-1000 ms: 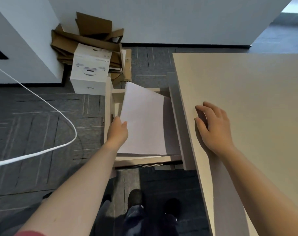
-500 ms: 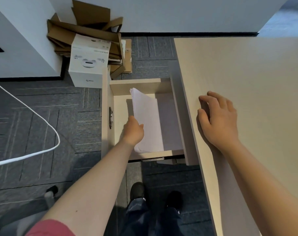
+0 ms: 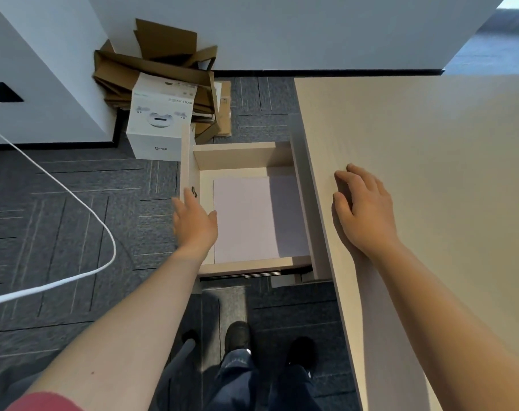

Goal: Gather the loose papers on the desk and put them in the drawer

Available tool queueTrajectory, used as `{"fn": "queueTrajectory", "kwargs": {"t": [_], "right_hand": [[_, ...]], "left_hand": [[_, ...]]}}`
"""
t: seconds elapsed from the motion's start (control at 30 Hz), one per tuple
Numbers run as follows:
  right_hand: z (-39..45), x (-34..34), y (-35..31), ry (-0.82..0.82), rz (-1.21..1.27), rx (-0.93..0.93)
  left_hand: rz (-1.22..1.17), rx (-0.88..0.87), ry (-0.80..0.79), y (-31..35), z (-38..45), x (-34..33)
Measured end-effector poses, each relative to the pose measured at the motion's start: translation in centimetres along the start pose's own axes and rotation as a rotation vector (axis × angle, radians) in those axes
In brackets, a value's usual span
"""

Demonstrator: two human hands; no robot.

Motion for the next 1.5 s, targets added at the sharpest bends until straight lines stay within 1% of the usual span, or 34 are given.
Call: {"fn": "queueTrajectory", "kwargs": {"t": [0.23, 0.3, 0.37, 0.4, 0.5, 0.7, 0.77, 0.9, 0.97, 1.13, 1.2, 1.33, 1.43, 1.5], "right_hand": [[0.0, 0.3, 0.2, -0.023, -0.009, 0.033], [0.1, 0.6, 0.5, -0.048, -0.019, 0.058], [0.2, 0.9, 0.8, -0.065, -0.029, 0.083], [0.2, 0.9, 1.0, -0.066, -0.028, 0.090], [0.0, 0.8, 1.1, -0.042, -0.023, 0.099], [0.1, 0.5, 1.3, -0.001, -0.005, 0.105], [0.2, 0.5, 1.3, -0.004, -0.001, 0.104], [0.3, 0.5, 1.4, 0.011, 0.019, 0.107], [0.3, 0.5, 1.4, 0.022, 0.022, 0.109], [0.3, 0.3, 1.4, 0.028, 0.026, 0.107], [0.4, 0.3, 1.4, 0.039, 0.028, 0.116], [0.2, 0.2, 1.4, 0.035, 0.034, 0.118], [0.6, 0.1, 1.6, 0.030, 0.040, 0.122], [0.4, 0.2, 1.8, -0.012, 0.106, 0.078]], "left_hand": [[-0.189, -0.009, -0.044, 0.7, 0.6, -0.5], [-0.326, 0.008, -0.092, 1.2, 0.3, -0.8], [-0.499, 0.019, -0.161, 1.7, 0.0, -1.5], [-0.538, 0.010, -0.204, 2.1, -0.2, -2.0], [-0.571, -0.036, -0.342, 3.8, -0.8, -3.5], [-0.611, 0.044, -0.608, 5.5, -1.0, -7.7], [-0.608, 0.027, -0.670, 6.4, -1.6, -8.9], [-0.657, 0.018, -0.695, 8.4, -3.3, -10.5], [-0.676, 0.024, -0.682, 8.8, -3.6, -11.1], [-0.680, 0.121, -0.652, 8.7, -3.5, -11.8], [-0.659, 0.122, -0.659, 8.9, -3.7, -11.7], [-0.610, 0.096, -0.668, 8.8, -3.6, -11.5], [-0.546, 0.030, -0.677, 9.4, -3.8, -10.8], [-0.492, -0.009, -0.587, 9.6, -4.5, -9.8]]}}
Point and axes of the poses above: each hand's wrist, its own z-axis towards the middle knuckle, its own x-axis out of the back of the hand, y = z × x, the point moved 4 cm from there along z, towards the middle knuckle
